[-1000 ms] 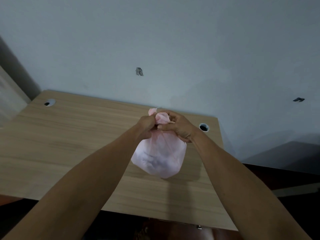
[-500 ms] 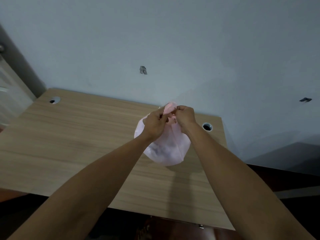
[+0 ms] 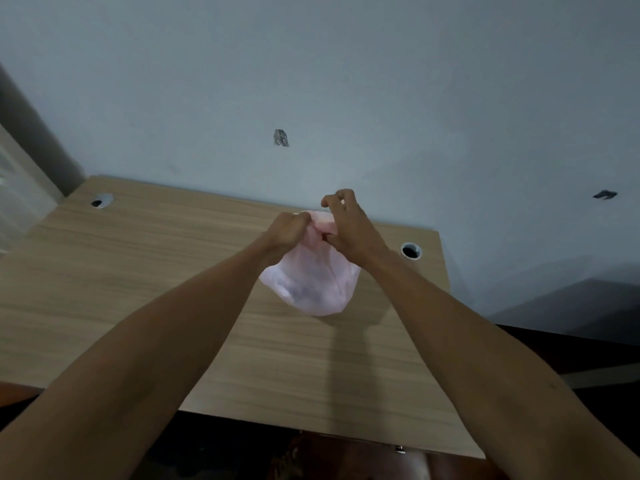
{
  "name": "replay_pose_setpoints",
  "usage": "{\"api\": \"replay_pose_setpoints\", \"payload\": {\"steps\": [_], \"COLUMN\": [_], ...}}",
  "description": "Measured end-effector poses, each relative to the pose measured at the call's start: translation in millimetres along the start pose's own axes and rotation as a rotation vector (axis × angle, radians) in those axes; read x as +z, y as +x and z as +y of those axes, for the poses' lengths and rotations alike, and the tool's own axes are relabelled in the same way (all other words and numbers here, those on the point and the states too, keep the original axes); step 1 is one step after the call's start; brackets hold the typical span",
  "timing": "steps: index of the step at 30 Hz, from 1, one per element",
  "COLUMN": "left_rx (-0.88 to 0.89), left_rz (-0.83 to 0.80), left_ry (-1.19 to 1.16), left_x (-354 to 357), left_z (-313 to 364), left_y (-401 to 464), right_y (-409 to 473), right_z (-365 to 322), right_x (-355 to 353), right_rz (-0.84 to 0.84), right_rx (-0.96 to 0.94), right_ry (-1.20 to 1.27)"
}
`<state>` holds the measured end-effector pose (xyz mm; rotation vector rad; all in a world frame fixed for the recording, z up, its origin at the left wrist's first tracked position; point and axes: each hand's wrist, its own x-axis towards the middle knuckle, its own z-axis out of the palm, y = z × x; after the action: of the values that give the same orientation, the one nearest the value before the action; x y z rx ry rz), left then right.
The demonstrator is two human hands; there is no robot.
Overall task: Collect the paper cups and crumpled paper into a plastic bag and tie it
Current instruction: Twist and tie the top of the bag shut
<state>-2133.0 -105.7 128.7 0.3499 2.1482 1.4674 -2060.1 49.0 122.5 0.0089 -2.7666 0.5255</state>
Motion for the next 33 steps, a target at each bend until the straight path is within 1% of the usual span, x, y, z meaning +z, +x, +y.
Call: {"api": "replay_pose_setpoints", "payload": {"steps": [2,4,6,8,10,13,17,19,20,21,22,24,26,28,31,33], "left_rx": [-0.066,-0.084,-0.074,-0.099,-0.122,-0.136,-0.169,-0.162,-0.158,-0.161,-0.16,-0.177,-0.186,-0.197,-0.228,-0.281], "left_rz": [0.01,-0.02,-0.076,-0.086,-0.057,-0.104,-0.126,-0.188,-0.194,-0.179,-0.145,-0.028,0.102,0.217,0.323,0.355], "left_ry": [-0.091,-0.173,-0.241,-0.302,-0.321,-0.287,-0.258,-0.223,-0.202,-0.178,-0.164,-0.151,-0.17,-0.144,-0.055,-0.069], "left_x": [-6.1,-10.4,-11.4,-10.8,-9.9,-8.1,-2.2,0.8,2.1,2.5,3.0,4.8,6.0,3.4,-8.2,-14.5], "left_z": [2.0,2.0,-1.1,-3.5,-5.4,-11.5,-10.9,-9.3,-10.7,-12.0,-12.2,-11.7,-13.7,-19.2,-39.0,-48.5], "left_y": [1.5,1.3,4.7,6.8,8.0,9.0,3.8,0.7,1.3,2.0,2.5,5.3,10.8,14.0,21.0,24.7], "right_y": [-4.6,-7.2,-9.1,-12.3,-15.8,-18.2,-18.6,-18.8,-19.1,-20.1,-21.8,-24.3,-25.2,-28.0,-36.0,-38.9], "right_z": [7.3,11.9,14.2,14.9,15.0,12.6,15.8,23.4,26.3,26.7,24.1,17.0,21.2,34.3,57.8,64.5], "right_x": [5.3,9.5,12.2,13.2,14.4,14.7,19.8,24.6,24.2,22.9,20.2,15.2,17.4,21.0,23.6,23.5], "right_rz": [0.111,0.187,0.243,0.285,0.276,0.21,0.199,0.193,0.172,0.146,0.117,0.046,-0.053,-0.084,-0.156,-0.19], "right_rx": [-0.103,-0.18,-0.204,-0.224,-0.271,-0.307,-0.298,-0.349,-0.345,-0.307,-0.229,-0.005,0.216,0.361,0.479,0.523], "right_ry": [-0.178,-0.317,-0.352,-0.331,-0.274,-0.232,-0.261,-0.354,-0.374,-0.35,-0.281,-0.089,0.05,0.135,0.178,0.18]}}
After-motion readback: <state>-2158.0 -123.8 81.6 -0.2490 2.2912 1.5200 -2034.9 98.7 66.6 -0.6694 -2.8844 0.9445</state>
